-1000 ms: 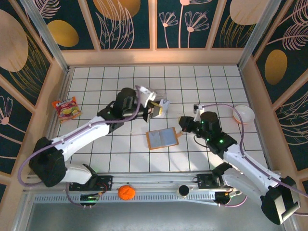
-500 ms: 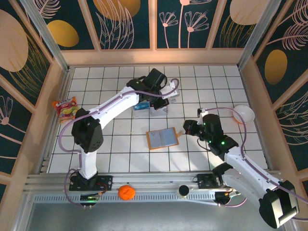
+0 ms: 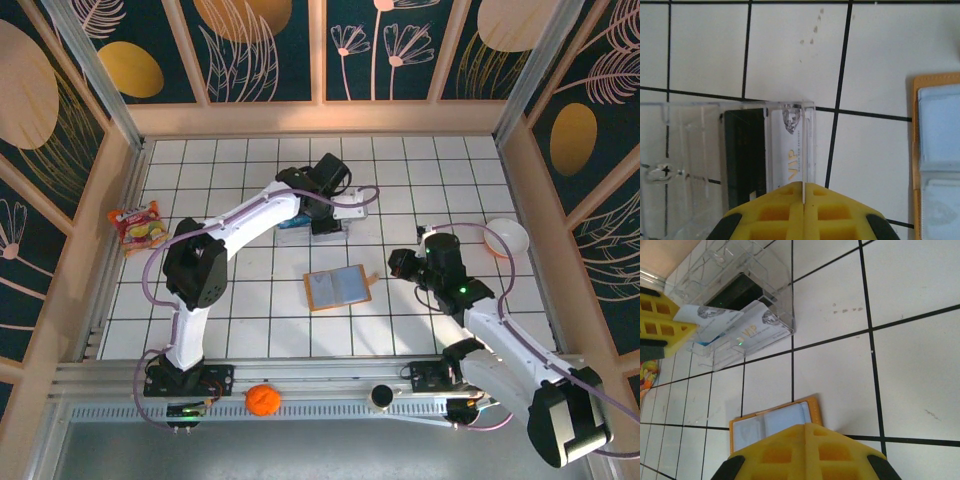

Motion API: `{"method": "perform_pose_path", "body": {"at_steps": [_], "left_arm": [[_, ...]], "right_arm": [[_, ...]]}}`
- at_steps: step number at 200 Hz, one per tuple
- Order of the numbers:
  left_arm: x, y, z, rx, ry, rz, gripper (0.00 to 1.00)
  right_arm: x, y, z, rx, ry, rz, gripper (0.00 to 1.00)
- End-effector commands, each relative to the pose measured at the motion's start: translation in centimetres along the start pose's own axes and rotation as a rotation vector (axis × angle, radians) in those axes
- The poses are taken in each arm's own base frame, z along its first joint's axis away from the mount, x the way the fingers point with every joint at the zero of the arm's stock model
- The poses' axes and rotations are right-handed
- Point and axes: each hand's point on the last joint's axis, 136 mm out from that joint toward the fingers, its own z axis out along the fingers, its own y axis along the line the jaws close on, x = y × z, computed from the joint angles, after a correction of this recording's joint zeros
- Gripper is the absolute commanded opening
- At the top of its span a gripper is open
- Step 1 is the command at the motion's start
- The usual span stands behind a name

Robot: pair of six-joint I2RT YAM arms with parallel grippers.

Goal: Take the credit cards out of the card holder

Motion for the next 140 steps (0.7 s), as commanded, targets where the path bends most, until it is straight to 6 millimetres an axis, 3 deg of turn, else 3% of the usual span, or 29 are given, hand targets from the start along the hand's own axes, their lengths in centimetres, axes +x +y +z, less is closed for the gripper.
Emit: {"method": "perform_pose_path", "body": {"at_steps": [1,140], "left_arm": [[0.7,0.1,0.6,-0.030,0.018,0.051,0.00],[1.8,1.2,3.6,-0.079,0.046,0.034,0.00]], "right_arm": [[0.3,-0.6,0.3,0.002,0.012,-0.006,0.04],[-0.1,-0.6,0.4,-0.016,0.009,0.004,0.05]]}}
